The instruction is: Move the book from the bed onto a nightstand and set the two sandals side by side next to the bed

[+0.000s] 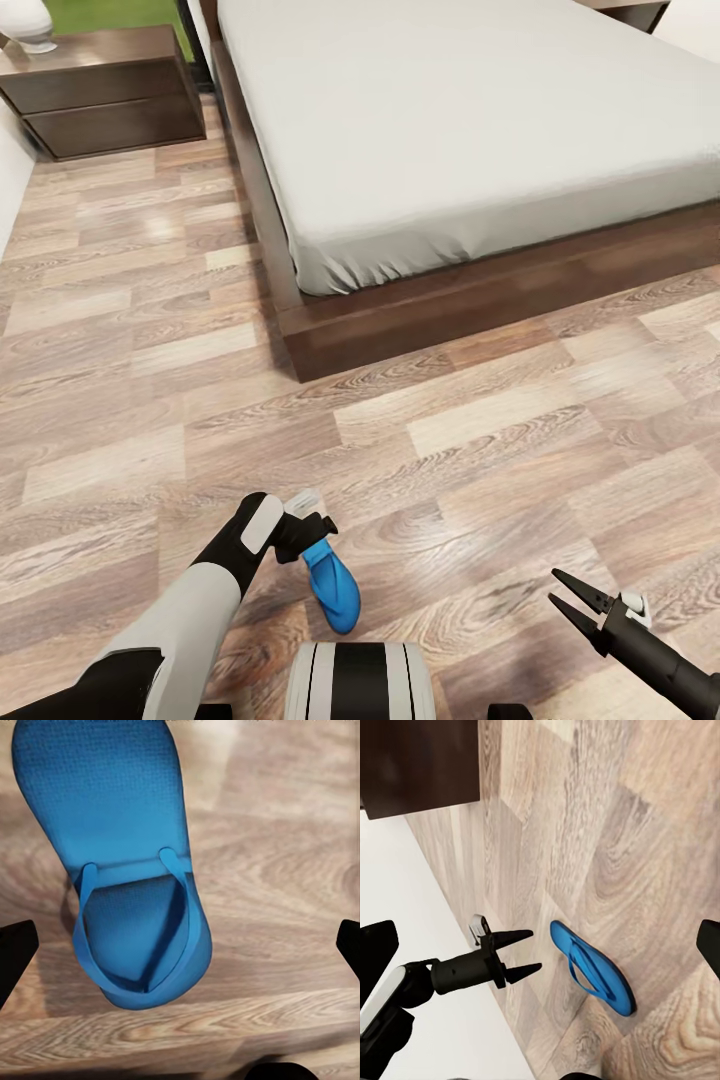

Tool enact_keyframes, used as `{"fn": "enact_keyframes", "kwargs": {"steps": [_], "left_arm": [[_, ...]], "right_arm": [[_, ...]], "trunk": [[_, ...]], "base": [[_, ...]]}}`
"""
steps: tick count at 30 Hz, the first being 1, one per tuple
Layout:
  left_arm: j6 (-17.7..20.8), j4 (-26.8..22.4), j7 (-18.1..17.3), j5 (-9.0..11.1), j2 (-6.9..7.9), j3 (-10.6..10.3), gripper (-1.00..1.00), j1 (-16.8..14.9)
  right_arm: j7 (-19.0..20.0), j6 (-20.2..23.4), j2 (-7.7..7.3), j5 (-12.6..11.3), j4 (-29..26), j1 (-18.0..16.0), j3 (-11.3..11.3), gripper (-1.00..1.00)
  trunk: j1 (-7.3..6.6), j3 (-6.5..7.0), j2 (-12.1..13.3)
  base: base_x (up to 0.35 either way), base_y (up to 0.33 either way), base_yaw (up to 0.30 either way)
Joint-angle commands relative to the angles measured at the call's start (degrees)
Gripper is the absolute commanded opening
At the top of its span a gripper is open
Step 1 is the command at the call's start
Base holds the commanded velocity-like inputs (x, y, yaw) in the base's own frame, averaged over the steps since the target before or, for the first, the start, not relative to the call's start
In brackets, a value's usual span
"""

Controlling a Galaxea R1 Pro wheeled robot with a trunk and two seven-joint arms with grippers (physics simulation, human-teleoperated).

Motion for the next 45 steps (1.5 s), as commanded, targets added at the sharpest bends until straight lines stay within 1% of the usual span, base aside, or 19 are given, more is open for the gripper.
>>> {"fn": "enact_keyframes", "kwargs": {"steps": [1,16,27,45], "left_arm": [[0.1,-0.1,0.6,0.6,-0.06,0.3,1.0,0.0],[-0.4,0.0,0.6,0.6,-0.06,0.3,1.0,0.0],[-0.3,0.2,0.5,0.7,-0.06,0.3,1.0,0.0],[-0.3,0.3,0.5,0.8,-0.06,0.3,1.0,0.0]], "right_arm": [[0.0,0.3,-0.01,-0.2,0.0,0.0,0.0,1.0],[0.0,0.3,-0.01,-0.3,0.0,0.0,0.0,1.0],[0.0,0.3,-0.01,-0.3,0.0,0.0,0.0,1.0],[0.0,0.4,-0.01,-0.4,0.0,0.0,0.0,1.0]], "trunk": [[-0.01,-0.03,0.0],[-0.01,-0.03,0.0],[0.27,-2.47,-0.2],[0.27,-2.47,-0.2]], "base": [[0.0,0.0,-0.033],[0.0,0.0,-0.006],[0.0,0.0,0.0],[0.0,0.0,0.0]]}}
